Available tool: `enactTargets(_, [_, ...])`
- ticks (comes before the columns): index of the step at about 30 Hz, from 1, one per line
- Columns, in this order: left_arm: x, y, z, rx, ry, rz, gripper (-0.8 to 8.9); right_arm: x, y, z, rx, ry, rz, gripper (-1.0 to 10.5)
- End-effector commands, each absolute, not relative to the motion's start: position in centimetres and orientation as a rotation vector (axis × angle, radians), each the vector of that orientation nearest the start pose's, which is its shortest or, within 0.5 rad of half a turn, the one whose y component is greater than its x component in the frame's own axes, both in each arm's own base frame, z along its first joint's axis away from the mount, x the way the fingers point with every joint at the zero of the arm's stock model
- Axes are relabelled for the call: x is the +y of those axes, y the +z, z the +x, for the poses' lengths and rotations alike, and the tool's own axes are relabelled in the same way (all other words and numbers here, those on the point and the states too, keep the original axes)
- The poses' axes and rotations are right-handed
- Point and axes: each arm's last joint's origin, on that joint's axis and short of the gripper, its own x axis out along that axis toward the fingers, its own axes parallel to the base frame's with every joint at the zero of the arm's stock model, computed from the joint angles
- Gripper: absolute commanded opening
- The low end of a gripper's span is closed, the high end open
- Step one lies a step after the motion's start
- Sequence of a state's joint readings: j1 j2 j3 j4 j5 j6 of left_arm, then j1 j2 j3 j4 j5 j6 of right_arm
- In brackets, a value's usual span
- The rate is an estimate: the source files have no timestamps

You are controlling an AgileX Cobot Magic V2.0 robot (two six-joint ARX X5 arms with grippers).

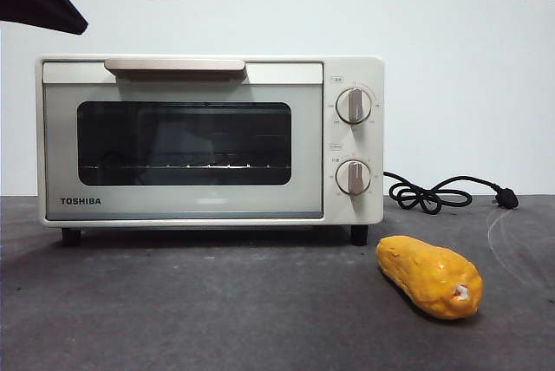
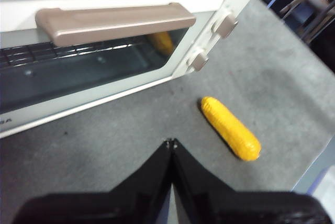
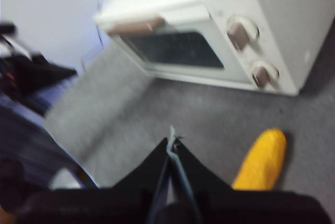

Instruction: Take the corn from the table,put the corn in the oven

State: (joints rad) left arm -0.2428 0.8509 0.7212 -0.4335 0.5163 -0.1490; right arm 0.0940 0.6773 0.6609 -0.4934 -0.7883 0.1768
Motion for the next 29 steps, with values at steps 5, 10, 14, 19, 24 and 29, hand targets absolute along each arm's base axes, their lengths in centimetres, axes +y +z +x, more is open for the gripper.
enactTargets(5, [-6.3, 29.5, 16.6, 0.605, -0.687, -0.134, -0.05, 5.6, 29.8, 15.0, 0.713, 0.784, 0.144, 0.5])
enactTargets(10, [-6.6, 30.6, 16.5, 0.579, -0.707, -0.128, -0.05, 8.4, 30.0, 16.1, 0.797, 0.769, 0.037, 1.3])
enactTargets(14, [-6.7, 30.8, 16.5, 0.571, -0.709, -0.127, -0.05, 10.1, 29.3, 16.7, 0.848, 0.758, -0.021, 2.0])
enactTargets(19, [-6.7, 30.8, 16.5, 0.571, -0.709, -0.127, -0.05, 12.0, 27.7, 17.3, 0.933, 0.711, -0.088, 3.6])
enactTargets(24, [-6.7, 30.8, 16.5, 0.566, -0.71, -0.127, -0.05, 13.3, 26.2, 18.1, 0.992, 0.655, -0.139, 3.6])
enactTargets(29, [-6.7, 30.8, 16.5, 0.567, -0.71, -0.127, -0.05, 13.9, 24.7, 19.1, 1.044, 0.594, -0.178, 4.5])
